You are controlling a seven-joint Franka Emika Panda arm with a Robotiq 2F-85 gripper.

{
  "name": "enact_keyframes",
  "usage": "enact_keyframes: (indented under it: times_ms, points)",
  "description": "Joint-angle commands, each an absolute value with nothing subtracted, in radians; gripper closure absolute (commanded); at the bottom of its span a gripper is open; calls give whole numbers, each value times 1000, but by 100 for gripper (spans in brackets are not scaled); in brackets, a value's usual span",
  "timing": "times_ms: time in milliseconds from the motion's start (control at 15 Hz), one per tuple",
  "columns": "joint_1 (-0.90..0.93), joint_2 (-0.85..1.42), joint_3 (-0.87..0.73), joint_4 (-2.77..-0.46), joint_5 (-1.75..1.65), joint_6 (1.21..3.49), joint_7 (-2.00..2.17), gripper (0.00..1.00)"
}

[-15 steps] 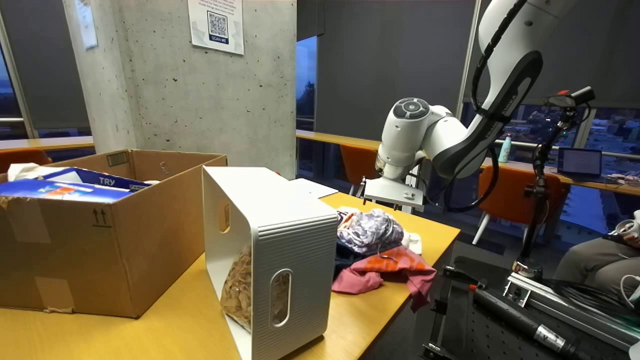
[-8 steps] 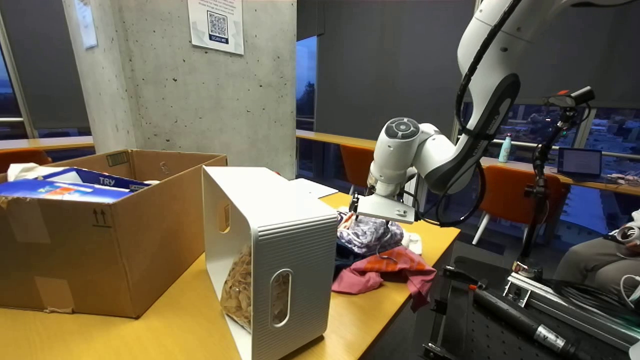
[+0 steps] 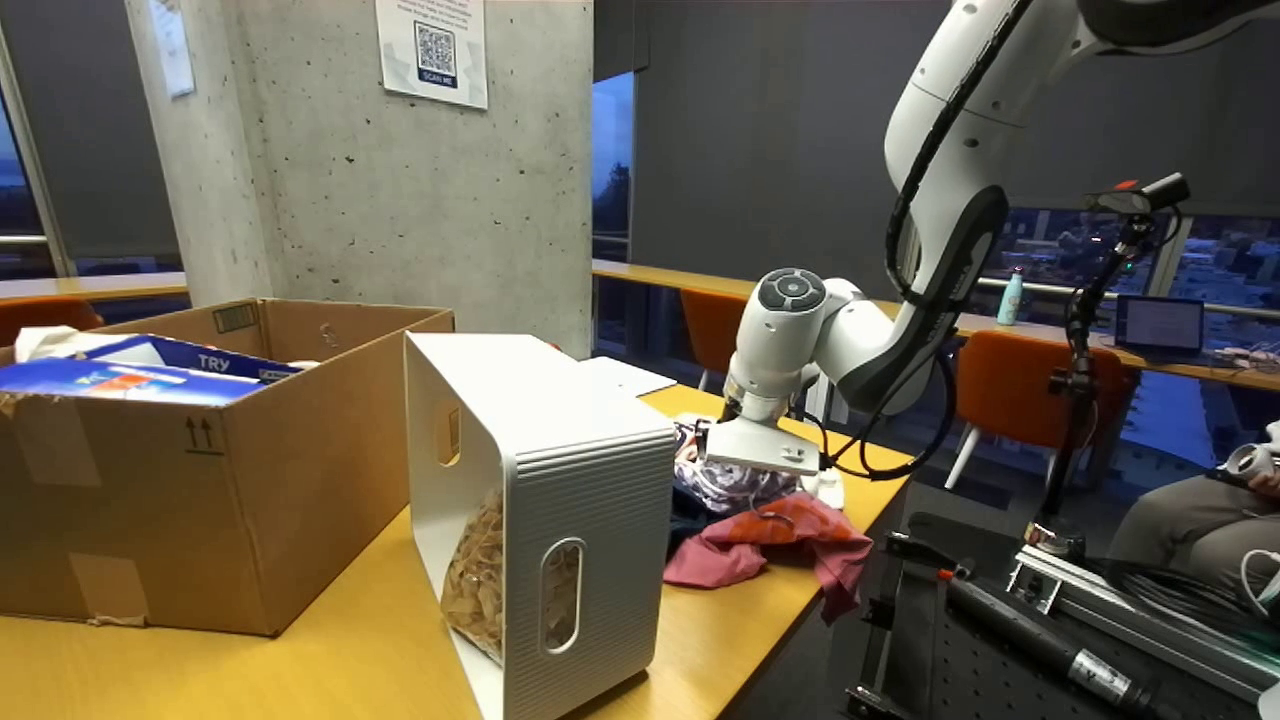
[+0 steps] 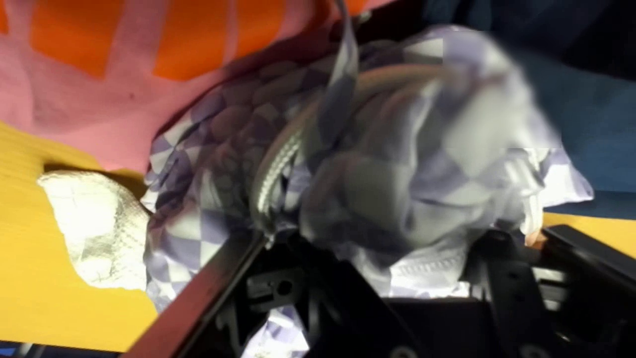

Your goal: Put the purple cloth on the basket

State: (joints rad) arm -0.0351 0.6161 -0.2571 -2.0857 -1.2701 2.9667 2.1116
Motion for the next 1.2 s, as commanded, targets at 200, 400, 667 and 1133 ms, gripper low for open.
enact_keyframes:
  times_ms: [200,400,667,1133]
  points:
    - [-141,553,-226,-2101,-1207,3167,2086,95]
    - [-264,511,-125,-2087,-1096,3254,2016,100]
    - [-440,517,114,-1975,-955,3256,1899,99]
    - [-690,628,619,-1722,-807,3026,1585,99]
